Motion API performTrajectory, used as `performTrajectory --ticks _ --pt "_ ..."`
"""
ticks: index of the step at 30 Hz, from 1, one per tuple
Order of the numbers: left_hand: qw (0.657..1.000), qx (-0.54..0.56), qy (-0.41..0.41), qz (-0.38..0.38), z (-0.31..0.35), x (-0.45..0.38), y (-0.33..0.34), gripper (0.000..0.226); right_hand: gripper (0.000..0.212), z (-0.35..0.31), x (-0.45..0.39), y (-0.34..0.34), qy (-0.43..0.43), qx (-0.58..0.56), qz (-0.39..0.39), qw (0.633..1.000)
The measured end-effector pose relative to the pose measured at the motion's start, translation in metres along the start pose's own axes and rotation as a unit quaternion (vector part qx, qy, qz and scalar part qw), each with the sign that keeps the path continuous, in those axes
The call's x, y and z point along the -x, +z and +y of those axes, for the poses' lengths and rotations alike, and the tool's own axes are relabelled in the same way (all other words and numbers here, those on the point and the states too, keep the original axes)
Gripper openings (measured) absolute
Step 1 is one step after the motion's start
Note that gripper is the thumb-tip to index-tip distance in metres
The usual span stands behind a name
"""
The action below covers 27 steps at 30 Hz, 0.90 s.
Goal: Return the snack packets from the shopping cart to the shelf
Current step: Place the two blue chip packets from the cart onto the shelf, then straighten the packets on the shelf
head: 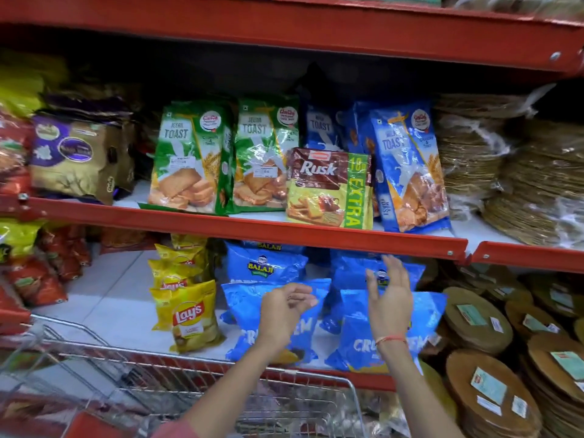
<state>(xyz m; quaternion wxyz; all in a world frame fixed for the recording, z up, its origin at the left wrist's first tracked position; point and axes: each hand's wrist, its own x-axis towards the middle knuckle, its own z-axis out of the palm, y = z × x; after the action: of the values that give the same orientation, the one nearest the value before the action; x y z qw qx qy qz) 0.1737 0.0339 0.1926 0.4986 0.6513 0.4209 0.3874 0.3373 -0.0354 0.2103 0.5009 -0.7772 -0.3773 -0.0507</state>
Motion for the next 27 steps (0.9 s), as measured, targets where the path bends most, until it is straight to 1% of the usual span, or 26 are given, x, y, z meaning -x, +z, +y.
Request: performTrajectory --ticks 3,5,7,8,10,11,12,13,15,16,17,21,27 --pt "0.999 -0.022 0.039 0.03 -0.007 -0.005 -0.064 0.015 0.027 -0.055 0.021 0.042 -0.093 -0.03 -0.07 0.993" --pt "0.995 -0.051 0.052 0.074 -0.017 -0.012 -0.109 0.014 0.018 -0.089 0.034 0.072 -0.142 -0.041 -0.111 0.983" --pt "0.986 -0.094 0.063 0.119 -0.03 -0.02 -0.151 0.012 0.014 -0.117 0.044 0.105 -0.175 -0.031 -0.158 0.971" --pt "0.979 -0.132 0.073 0.139 -0.037 -0.025 -0.17 0.012 0.015 -0.13 0.047 0.122 -0.181 -0.007 -0.197 0.964" --pt "0.955 -0.241 0.073 0.155 -0.049 -0.036 -0.205 0.018 0.021 -0.151 0.05 0.155 -0.186 0.091 -0.293 0.933" --pt "0.942 -0.301 0.054 0.14 -0.054 -0.042 -0.219 0.022 0.025 -0.16 0.051 0.17 -0.18 0.141 -0.336 0.914" --pt "0.926 -0.361 0.024 0.109 -0.059 -0.05 -0.231 0.028 0.028 -0.167 0.051 0.182 -0.173 0.182 -0.369 0.895" --pt "0.903 -0.425 -0.007 0.067 -0.065 -0.056 -0.24 0.033 0.03 -0.173 0.052 0.193 -0.169 0.214 -0.393 0.878" --pt "0.848 -0.528 -0.044 -0.018 -0.073 -0.066 -0.252 0.035 0.03 -0.178 0.053 0.211 -0.168 0.261 -0.421 0.852" --pt "0.829 -0.556 -0.048 -0.043 -0.077 -0.07 -0.255 0.032 0.03 -0.179 0.054 0.218 -0.169 0.276 -0.429 0.843" --pt "0.819 -0.568 -0.048 -0.057 -0.08 -0.072 -0.257 0.03 0.03 -0.179 0.054 0.223 -0.169 0.283 -0.433 0.839" --pt "0.82 -0.569 -0.04 -0.054 -0.088 -0.081 -0.268 0.021 0.031 -0.183 0.059 0.241 -0.17 0.279 -0.437 0.838" --pt "0.807 -0.587 -0.033 -0.061 -0.087 -0.101 -0.301 0.027 0.028 -0.191 0.07 0.262 -0.165 0.246 -0.458 0.838"
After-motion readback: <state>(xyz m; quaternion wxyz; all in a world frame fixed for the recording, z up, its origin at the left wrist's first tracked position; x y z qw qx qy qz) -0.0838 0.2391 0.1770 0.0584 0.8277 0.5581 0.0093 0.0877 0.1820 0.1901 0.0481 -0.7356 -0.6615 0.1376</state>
